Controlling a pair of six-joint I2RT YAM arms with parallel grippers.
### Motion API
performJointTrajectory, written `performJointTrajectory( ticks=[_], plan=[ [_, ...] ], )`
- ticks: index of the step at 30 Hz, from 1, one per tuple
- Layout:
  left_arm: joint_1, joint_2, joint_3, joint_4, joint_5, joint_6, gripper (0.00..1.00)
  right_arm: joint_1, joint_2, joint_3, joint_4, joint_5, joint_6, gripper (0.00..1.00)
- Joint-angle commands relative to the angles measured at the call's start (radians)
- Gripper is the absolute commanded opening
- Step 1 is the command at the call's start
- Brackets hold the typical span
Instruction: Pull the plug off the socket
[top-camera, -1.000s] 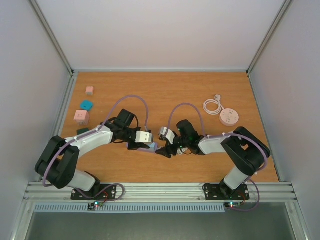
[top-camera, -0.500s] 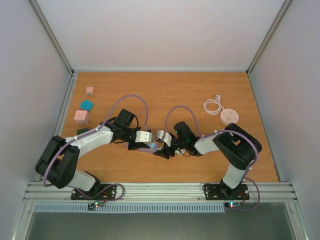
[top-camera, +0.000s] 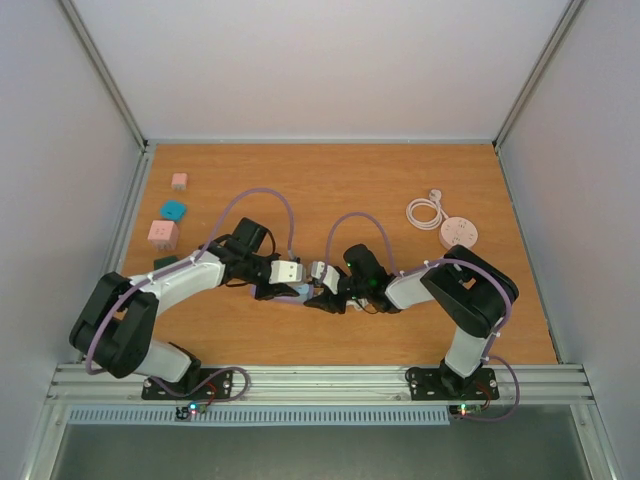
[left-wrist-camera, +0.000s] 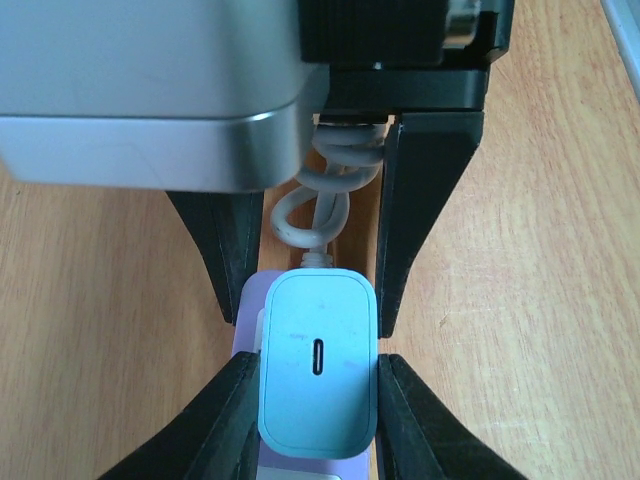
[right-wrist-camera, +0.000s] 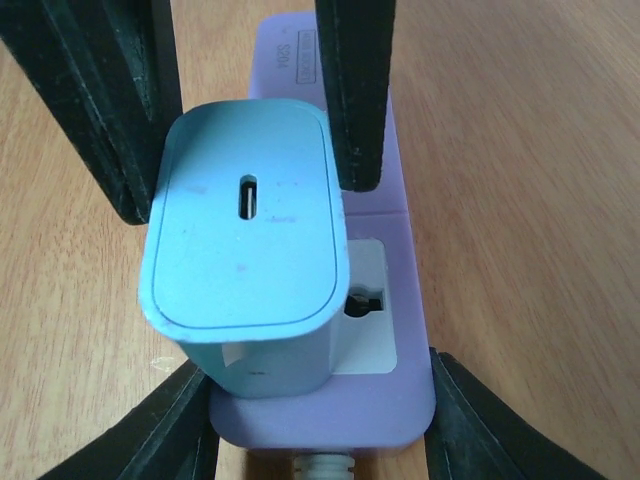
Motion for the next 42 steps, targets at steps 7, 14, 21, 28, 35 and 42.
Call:
performJointTrajectory(
  ticks=[7, 14, 21, 28, 35, 42],
  plan=[
    [0.002, 0.001, 0.041, -0.011, 0.118, -0.07, 0.17, 0.006, 0.014, -0.028, 0.002, 0.069, -0.051, 0.32],
    [-0.008, -0.053, 0.015, 0.027, 0.091, -0.032, 0.16, 0.004, 0.019, -0.021, -0.005, 0.073, -0.045, 0.27],
    [-0.021, -0.094, -0.029, 0.084, 0.037, -0.026, 0.15, 0.005, 0.02, -0.021, 0.005, 0.084, -0.03, 0.26],
    [-0.008, -0.114, -0.017, 0.025, 0.025, -0.063, 0.15, 0.005, 0.016, -0.022, 0.004, 0.081, -0.029, 0.26],
    [0.059, -0.204, -0.014, -0.108, -0.007, -0.034, 0.15, 0.004, 0.009, -0.024, 0.0, 0.078, -0.024, 0.26],
    [0.199, -0.206, 0.048, -0.3, -0.063, 0.007, 0.17, 0.005, 0.003, -0.006, -0.035, 0.064, -0.024, 0.31]
  ],
)
